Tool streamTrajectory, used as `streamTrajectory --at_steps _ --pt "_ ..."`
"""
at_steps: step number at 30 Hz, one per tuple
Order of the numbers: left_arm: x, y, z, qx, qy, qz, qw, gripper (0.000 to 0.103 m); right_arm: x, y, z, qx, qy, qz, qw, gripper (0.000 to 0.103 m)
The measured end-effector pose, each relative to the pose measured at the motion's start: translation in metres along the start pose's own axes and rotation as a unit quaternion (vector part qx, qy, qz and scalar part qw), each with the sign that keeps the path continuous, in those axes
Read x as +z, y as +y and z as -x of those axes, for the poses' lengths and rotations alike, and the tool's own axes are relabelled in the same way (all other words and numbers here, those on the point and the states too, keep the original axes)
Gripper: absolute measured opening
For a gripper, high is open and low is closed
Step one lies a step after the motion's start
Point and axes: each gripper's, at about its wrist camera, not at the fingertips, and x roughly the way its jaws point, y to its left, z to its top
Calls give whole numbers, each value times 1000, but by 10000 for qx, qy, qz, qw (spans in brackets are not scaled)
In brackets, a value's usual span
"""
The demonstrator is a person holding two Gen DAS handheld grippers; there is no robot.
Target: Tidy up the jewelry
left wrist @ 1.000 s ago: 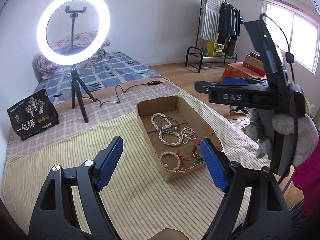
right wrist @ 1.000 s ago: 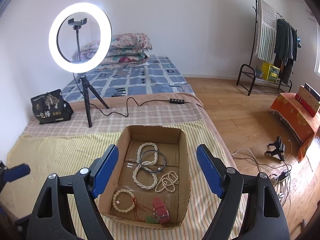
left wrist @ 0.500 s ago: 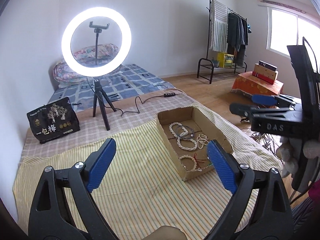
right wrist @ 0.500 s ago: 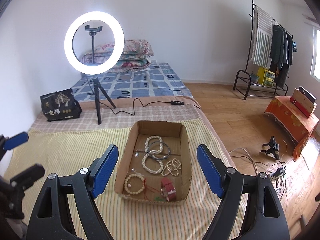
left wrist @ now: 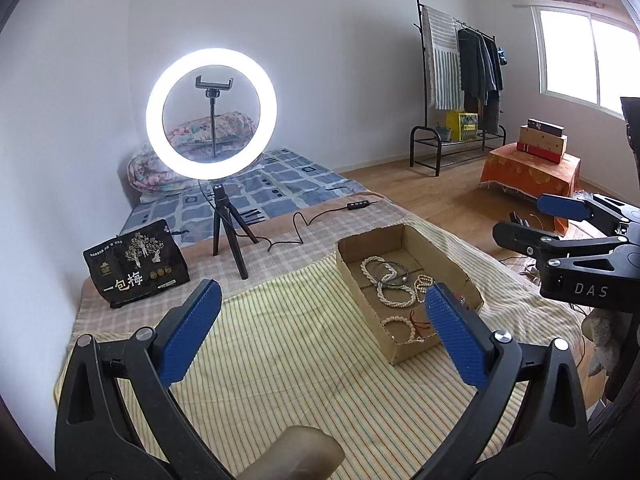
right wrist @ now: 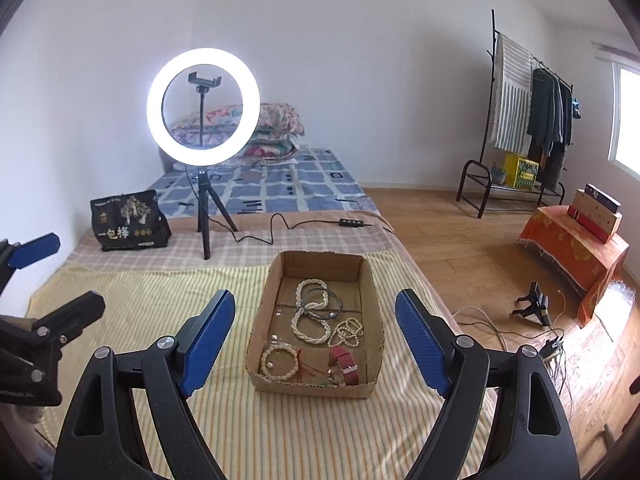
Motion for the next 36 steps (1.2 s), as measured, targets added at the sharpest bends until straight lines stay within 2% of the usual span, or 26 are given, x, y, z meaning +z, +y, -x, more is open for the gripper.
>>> streamTrajectory --at_steps 8,36 --pt "-1 0 1 56 66 43 10000 103 -1 -2 3 -174 -186 -66 9997 83" --pt "-2 1 1 94 82 88 9999 103 -5 1 1 -282 -104 25 9995 83"
